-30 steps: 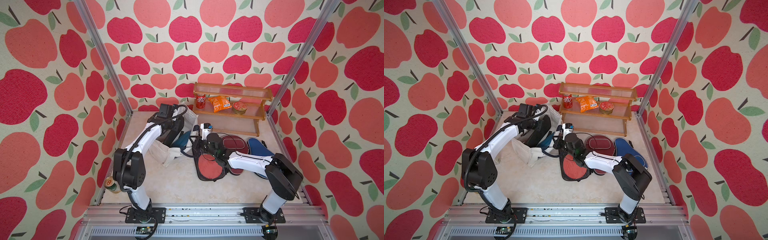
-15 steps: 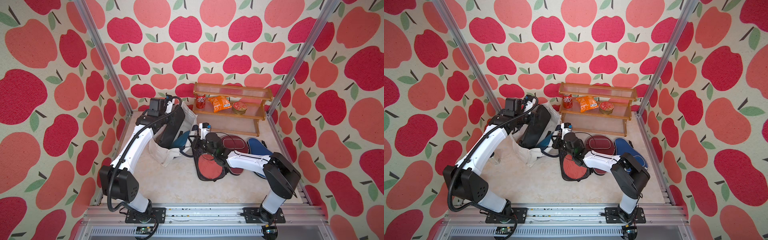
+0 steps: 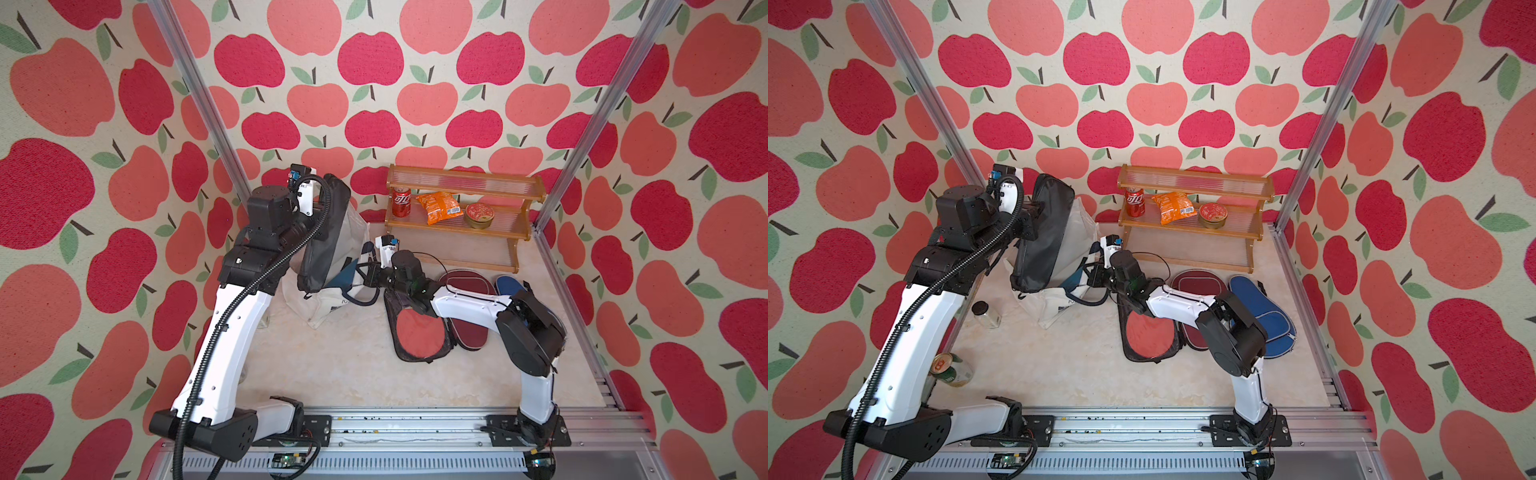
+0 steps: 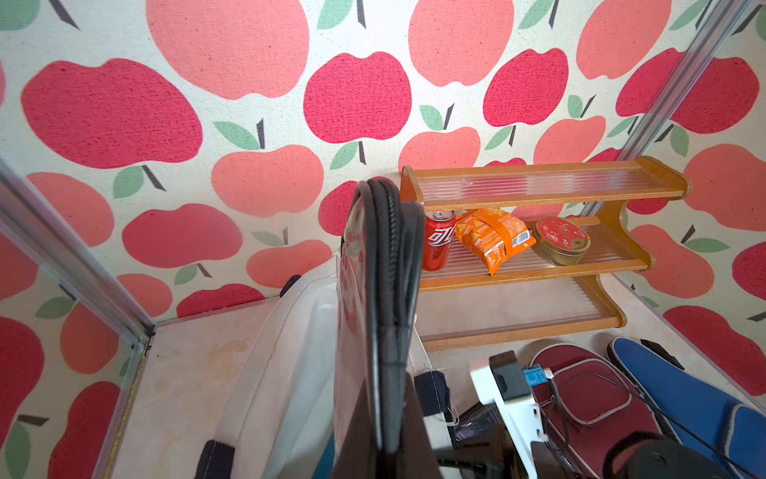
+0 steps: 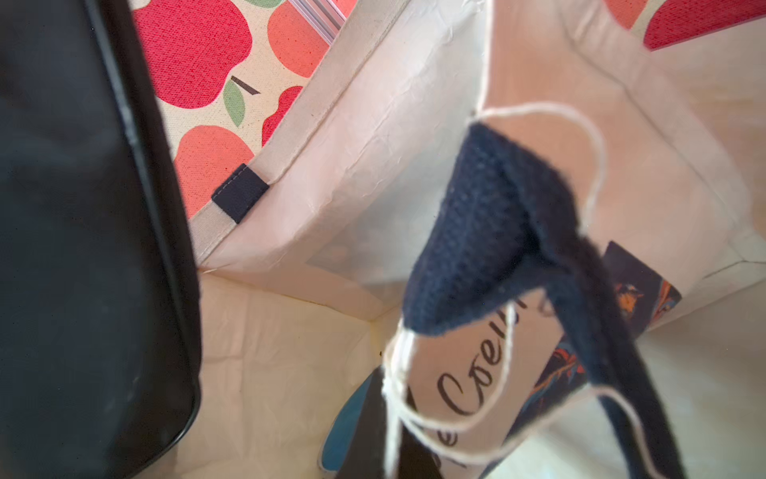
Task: Remove the ping pong set from the canvas bag
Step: Pick up the ping pong set from the canvas bag, then move the canvas bag to the center of the board.
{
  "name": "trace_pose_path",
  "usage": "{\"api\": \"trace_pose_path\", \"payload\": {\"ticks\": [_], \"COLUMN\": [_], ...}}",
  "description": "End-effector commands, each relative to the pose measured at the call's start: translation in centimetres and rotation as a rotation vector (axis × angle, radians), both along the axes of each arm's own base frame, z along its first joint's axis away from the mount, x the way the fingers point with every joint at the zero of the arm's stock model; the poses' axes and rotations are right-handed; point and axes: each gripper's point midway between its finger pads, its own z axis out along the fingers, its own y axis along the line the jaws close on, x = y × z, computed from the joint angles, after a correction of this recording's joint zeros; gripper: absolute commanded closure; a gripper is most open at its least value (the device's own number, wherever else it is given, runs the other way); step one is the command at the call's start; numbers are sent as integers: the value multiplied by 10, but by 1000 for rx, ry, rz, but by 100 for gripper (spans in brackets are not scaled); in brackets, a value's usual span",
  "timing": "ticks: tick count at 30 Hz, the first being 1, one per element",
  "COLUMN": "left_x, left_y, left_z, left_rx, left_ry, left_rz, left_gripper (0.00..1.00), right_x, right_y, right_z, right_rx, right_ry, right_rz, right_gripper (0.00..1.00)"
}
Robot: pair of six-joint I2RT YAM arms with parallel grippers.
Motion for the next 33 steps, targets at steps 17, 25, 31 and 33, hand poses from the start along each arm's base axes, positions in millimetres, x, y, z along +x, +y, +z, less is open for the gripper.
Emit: {"api": "trace_pose_path", "payload": {"ticks": [17,25,31,33], "left_x": [-49,-53,-75,-81], "left_y": [25,16,15,13], "left_z": [18,-7,-18,-21], "left_rx": [-38,-41,-44,-44], "left_ry": [-33,32,50,56], "left_rz": [70,17,-18,-37], "left_gripper": [100,100,100,100], "right_x": [114,124,125,124], "right_y": [55,45,43,44], "right_z": [24,42,54,59], "right_rx": [168,246,307,323], "right_ry": [-92,-85,-56,-57], "right_rz": [-157,-109,-77,-58], "right_gripper": [98,46,29,27]}}
